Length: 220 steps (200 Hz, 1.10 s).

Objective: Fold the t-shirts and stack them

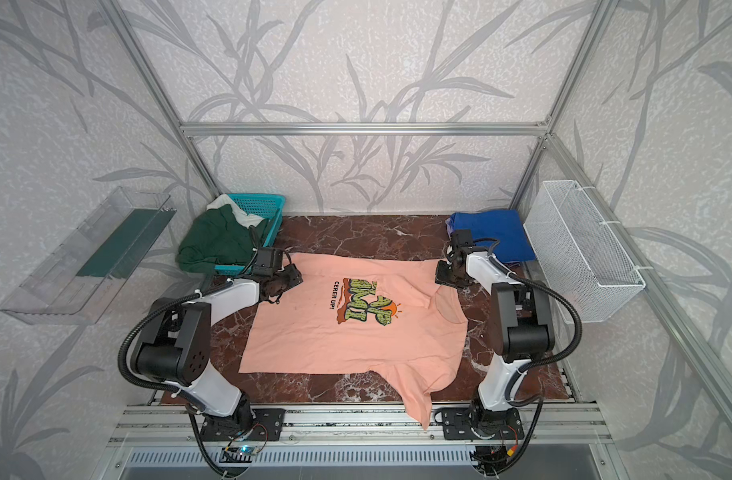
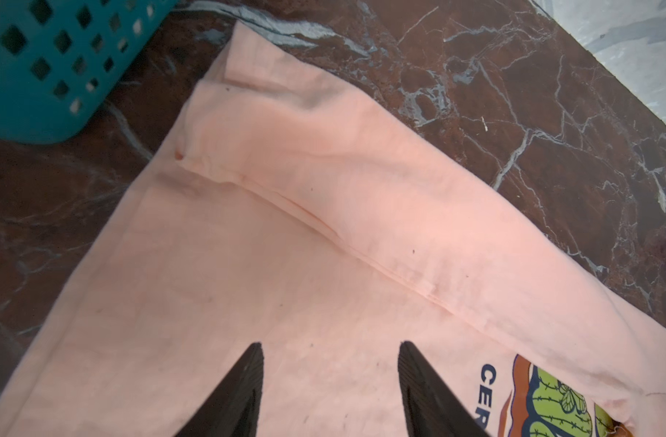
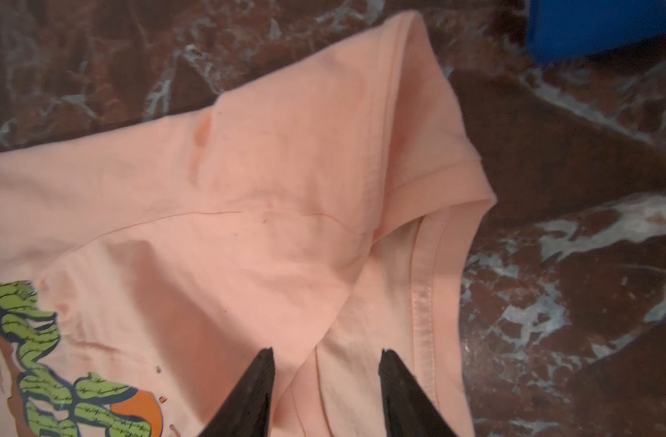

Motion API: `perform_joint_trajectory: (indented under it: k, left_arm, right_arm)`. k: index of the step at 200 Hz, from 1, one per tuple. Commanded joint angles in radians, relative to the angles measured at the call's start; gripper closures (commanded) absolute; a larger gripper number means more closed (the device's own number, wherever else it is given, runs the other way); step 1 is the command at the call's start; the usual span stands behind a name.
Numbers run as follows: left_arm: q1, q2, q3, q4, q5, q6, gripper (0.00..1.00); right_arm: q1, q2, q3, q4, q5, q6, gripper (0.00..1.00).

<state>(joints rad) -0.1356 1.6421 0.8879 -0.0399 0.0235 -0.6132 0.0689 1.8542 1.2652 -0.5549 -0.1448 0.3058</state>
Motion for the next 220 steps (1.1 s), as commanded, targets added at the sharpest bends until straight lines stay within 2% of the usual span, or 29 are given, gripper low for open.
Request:
perform_joint_trajectory:
  k: [1, 16, 31, 39, 56, 70, 110, 160, 167, 177, 188, 220]
  left_arm:
    - [-0.001, -0.031, -0.009, -0.008, -0.022, 0.0, 0.42]
    - [-0.001, -0.046, -0.014, -0.003, -0.023, 0.001, 0.42]
    - [0.0, -0.059, -0.014, -0.002, -0.025, 0.005, 0.41]
    - [0.001, -0.062, -0.008, -0.011, -0.031, 0.008, 0.41]
    - [0.004, -0.067, 0.008, -0.029, -0.038, 0.019, 0.41]
    - [0.007, -0.073, 0.016, -0.04, -0.051, 0.022, 0.41]
    - [0.019, -0.102, 0.022, -0.074, -0.097, 0.027, 0.41]
    - [0.022, -0.139, -0.018, -0.09, -0.159, 0.025, 0.4]
    - [0.023, -0.137, -0.024, -0.083, -0.169, 0.028, 0.4]
    - [0.023, -0.133, -0.028, -0.073, -0.177, 0.035, 0.4]
    - [0.025, -0.122, -0.021, -0.069, -0.181, 0.041, 0.4]
    - [0.025, -0.077, 0.015, -0.055, -0.173, 0.048, 0.4]
  right_arm:
    - [0.001, 0.073, 0.086, -0.045, 0.081, 0.021, 0.53]
    - [0.001, 0.131, 0.137, -0.063, 0.104, 0.021, 0.53]
    - [0.0, 0.183, 0.183, -0.08, 0.117, 0.025, 0.61]
    - [-0.001, 0.206, 0.205, -0.083, 0.114, 0.026, 0.67]
    - [-0.004, 0.245, 0.246, -0.084, 0.117, 0.023, 0.89]
    - [-0.01, 0.272, 0.29, -0.094, 0.128, 0.018, 1.0]
    - [-0.043, 0.341, 0.427, -0.129, 0.143, -0.018, 1.0]
    - [-0.063, 0.375, 0.528, -0.158, 0.067, -0.048, 1.0]
    - [-0.064, 0.371, 0.529, -0.155, 0.038, -0.05, 0.94]
    - [-0.064, 0.358, 0.526, -0.148, 0.0, -0.05, 0.76]
    - [-0.064, 0.336, 0.508, -0.129, -0.052, -0.047, 0.63]
    - [-0.063, 0.243, 0.412, -0.044, -0.197, -0.022, 0.38]
